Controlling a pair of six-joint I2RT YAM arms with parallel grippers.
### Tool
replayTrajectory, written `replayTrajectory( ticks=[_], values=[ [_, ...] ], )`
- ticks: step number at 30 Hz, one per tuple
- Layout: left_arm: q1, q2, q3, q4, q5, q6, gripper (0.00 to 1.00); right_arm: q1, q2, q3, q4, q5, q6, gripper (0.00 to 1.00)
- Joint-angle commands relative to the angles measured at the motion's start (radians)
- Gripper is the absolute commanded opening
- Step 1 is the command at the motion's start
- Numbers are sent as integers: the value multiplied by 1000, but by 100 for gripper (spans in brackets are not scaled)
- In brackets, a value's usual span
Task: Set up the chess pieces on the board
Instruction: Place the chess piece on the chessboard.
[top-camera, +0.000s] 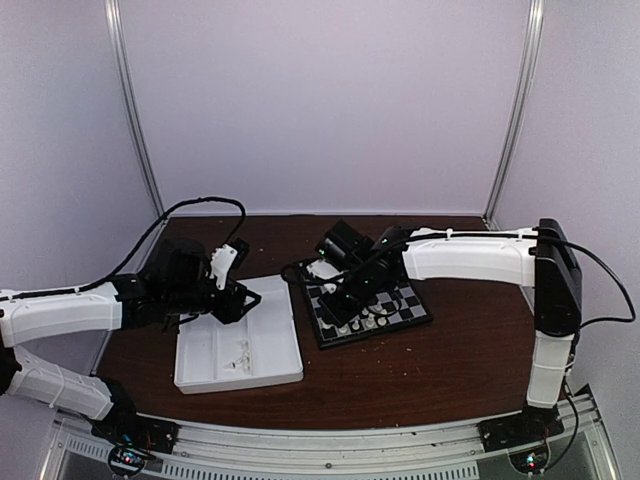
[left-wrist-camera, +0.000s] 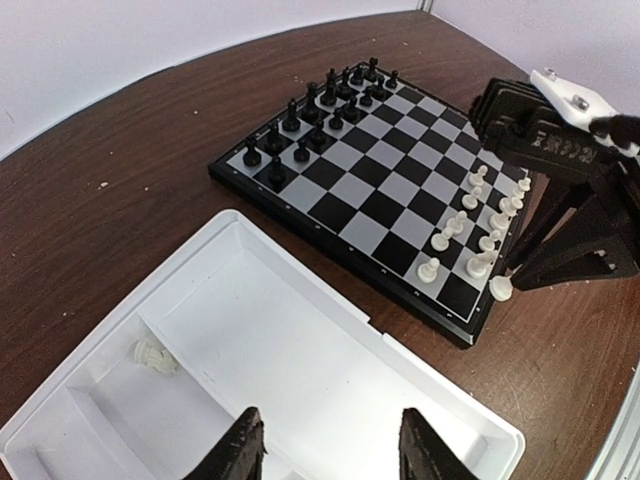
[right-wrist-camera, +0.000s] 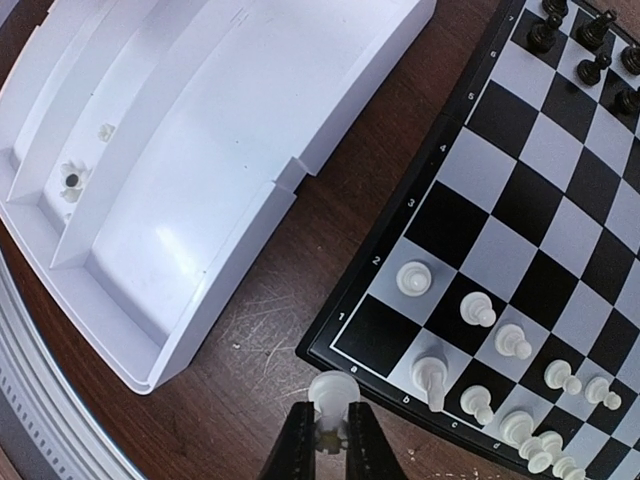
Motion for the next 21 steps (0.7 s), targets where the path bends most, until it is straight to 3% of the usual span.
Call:
replayTrajectory(
  ticks=[1, 21],
  values=[
    [-3, 5, 25, -9, -27, -14, 46, 15, 47, 42, -9, 71, -26, 10],
    [-3, 42, 47, -25, -52, -9, 46, 21, 134, 88, -39, 140, -57, 13]
  ],
)
